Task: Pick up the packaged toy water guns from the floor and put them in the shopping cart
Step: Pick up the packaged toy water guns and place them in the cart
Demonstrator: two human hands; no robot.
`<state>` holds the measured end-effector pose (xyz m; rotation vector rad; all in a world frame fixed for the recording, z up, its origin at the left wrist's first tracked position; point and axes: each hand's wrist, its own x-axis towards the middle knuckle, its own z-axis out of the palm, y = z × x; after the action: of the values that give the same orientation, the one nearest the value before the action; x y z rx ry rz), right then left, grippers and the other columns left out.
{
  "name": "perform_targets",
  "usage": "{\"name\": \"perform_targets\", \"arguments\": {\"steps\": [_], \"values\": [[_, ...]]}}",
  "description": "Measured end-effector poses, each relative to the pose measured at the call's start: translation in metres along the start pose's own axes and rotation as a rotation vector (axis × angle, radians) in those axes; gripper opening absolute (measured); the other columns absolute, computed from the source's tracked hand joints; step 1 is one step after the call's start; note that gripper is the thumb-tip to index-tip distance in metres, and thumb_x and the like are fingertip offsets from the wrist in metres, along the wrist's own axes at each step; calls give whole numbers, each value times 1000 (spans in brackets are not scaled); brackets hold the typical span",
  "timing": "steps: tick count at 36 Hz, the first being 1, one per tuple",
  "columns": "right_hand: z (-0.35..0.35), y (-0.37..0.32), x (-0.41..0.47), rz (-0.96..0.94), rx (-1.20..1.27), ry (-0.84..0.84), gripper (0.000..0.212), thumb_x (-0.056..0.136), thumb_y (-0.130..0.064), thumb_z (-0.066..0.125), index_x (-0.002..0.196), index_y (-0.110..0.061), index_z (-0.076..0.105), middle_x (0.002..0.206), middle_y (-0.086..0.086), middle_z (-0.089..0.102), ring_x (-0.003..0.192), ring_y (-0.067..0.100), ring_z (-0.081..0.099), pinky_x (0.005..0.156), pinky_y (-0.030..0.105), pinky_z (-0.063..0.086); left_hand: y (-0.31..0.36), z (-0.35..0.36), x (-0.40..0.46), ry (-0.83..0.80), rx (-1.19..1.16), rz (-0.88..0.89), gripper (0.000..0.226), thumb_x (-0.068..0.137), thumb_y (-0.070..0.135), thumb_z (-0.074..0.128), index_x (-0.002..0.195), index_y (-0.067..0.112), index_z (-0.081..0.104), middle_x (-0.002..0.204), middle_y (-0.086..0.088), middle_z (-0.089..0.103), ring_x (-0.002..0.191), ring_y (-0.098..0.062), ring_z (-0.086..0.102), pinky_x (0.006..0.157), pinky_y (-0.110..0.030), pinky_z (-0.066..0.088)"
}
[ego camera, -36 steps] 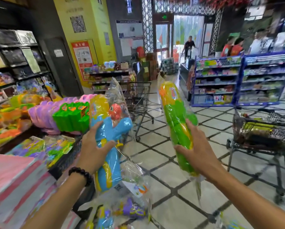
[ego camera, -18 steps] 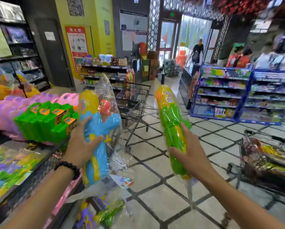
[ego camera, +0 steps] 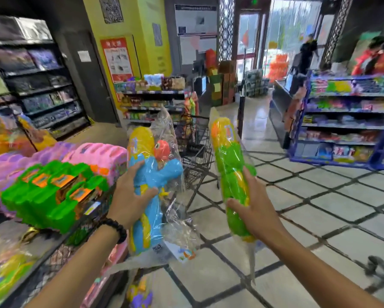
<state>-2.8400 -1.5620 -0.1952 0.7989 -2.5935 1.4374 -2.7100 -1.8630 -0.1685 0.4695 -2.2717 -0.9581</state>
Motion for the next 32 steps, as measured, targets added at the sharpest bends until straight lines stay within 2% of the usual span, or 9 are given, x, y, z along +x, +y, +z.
{"name": "perform_targets", "arguments": {"steps": [2,6,11,18,24,26,28,30,32], "values": [[-1,17,46,-9,10,-22,98,87,-37,75,160,-44,10,144,-9,34,122,3,32,100,27,31,2,22,39,7,-8,-18,77,80,26,84,145,41,44,141,10,47,127,-8,45,107,-36,40],[5,41,135,-9,48,-72,99,87,-42,73,158,-52,5,142,-8,34,128,13,40,97,31,38,-1,57,104,41,-5,-37,75,82,29,83,144,38,44,144,7,47,130,-9,41,108,-38,37],[29,61,217,4,96,-133,97,88,-41,73,157,-54,5,155,-4,31,142,19,34,113,43,38,-18,91,161,46,54,-95,77,82,27,83,147,35,43,140,6,47,128,-13,44,106,-39,40],[82,93,320,11,109,-195,98,86,-43,72,152,-61,1,163,-4,23,150,21,26,117,52,36,-66,137,256,77,78,-142,77,81,24,83,147,35,44,140,8,44,125,-5,38,104,-30,33],[126,117,428,10,67,-221,98,86,-43,72,154,-57,2,160,-5,24,148,19,28,117,46,36,-124,183,359,60,42,-115,79,79,20,86,142,41,43,139,2,47,132,-18,43,110,-34,34],[140,122,469,12,44,-218,97,87,-43,71,155,-55,4,160,-3,26,148,19,28,118,46,35,-143,195,395,42,33,-128,78,80,25,85,145,38,44,141,1,46,132,-17,43,110,-33,33],[153,125,511,16,31,-221,96,87,-43,72,157,-51,6,158,-5,27,147,17,30,117,40,34,-163,205,434,22,34,-122,79,79,33,85,146,40,43,143,2,46,133,-16,42,111,-33,32],[167,127,549,7,20,-223,96,87,-41,73,158,-48,8,158,-6,27,145,15,30,113,32,33,-181,215,473,16,44,-112,79,79,32,85,146,42,43,143,4,46,135,-17,41,113,-37,33],[180,129,585,-1,18,-214,96,87,-40,72,159,-46,9,159,-4,27,146,13,28,112,31,32,-192,224,511,20,55,-123,79,79,32,85,146,43,43,141,3,47,132,-17,42,112,-38,35]]}}
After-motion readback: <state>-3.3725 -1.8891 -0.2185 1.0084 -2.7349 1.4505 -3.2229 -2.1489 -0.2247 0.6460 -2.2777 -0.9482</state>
